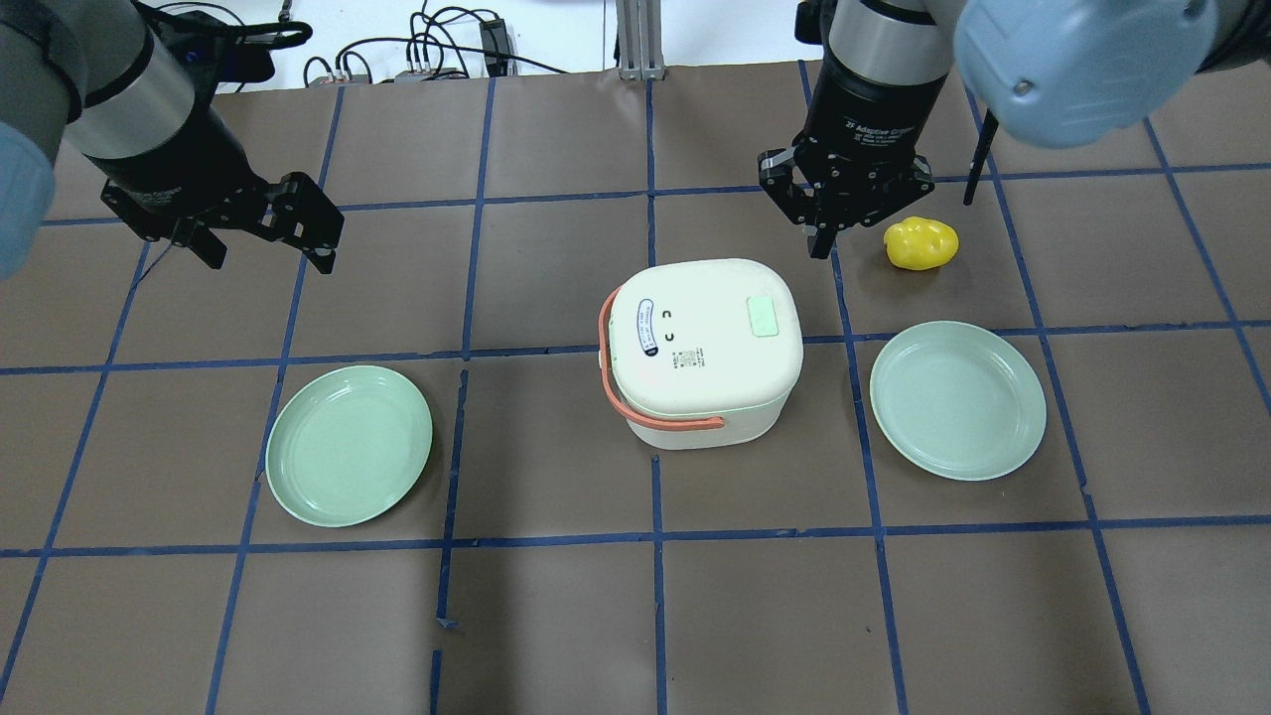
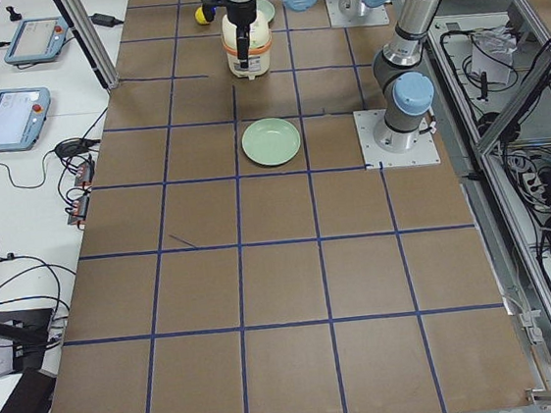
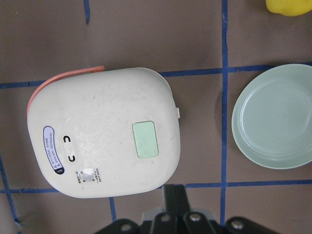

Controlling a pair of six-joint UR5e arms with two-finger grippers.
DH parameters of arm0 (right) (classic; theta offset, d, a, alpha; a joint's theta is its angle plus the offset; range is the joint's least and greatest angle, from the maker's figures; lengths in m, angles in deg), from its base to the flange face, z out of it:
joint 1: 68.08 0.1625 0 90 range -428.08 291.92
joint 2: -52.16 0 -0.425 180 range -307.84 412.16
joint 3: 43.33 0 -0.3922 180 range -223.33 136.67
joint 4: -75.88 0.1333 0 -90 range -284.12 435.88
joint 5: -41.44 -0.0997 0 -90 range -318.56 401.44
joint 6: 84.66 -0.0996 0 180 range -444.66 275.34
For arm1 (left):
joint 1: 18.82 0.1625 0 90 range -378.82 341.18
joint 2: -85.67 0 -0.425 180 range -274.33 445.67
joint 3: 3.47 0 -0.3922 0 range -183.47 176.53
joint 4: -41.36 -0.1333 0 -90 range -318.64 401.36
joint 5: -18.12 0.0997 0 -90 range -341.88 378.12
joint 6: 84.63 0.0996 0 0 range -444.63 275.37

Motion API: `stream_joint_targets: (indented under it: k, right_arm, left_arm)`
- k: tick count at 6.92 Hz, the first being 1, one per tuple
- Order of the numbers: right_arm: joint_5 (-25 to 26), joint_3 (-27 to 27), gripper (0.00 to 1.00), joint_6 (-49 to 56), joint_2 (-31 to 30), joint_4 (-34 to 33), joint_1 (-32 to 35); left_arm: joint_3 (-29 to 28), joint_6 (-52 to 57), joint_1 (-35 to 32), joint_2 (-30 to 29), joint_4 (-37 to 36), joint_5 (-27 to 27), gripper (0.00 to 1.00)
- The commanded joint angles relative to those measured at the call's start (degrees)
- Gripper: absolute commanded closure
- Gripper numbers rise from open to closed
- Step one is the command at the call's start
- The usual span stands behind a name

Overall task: Press rice cooker button
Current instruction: 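Move the right gripper over the rice cooker's green lid button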

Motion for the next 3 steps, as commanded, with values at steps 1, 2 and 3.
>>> stream_joint_targets:
  k: [1,2,3]
  right_arm:
    - [0.24,-2.99,0.93,-0.45,0.81,-5.2,2.44]
    - [0.34,-5.01,0.93,-0.45,2.21,-9.94,2.88]
    - [0.34,-6.07,0.93,0.07,2.92,-11.99,3.67]
  left_arm:
    - [0.0,0.0,0.0,0.0,0.0,0.0,0.0]
    - [0.0,0.0,0.0,0.0,0.0,0.0,0.0]
    - [0.0,0.0,0.0,0.0,0.0,0.0,0.0]
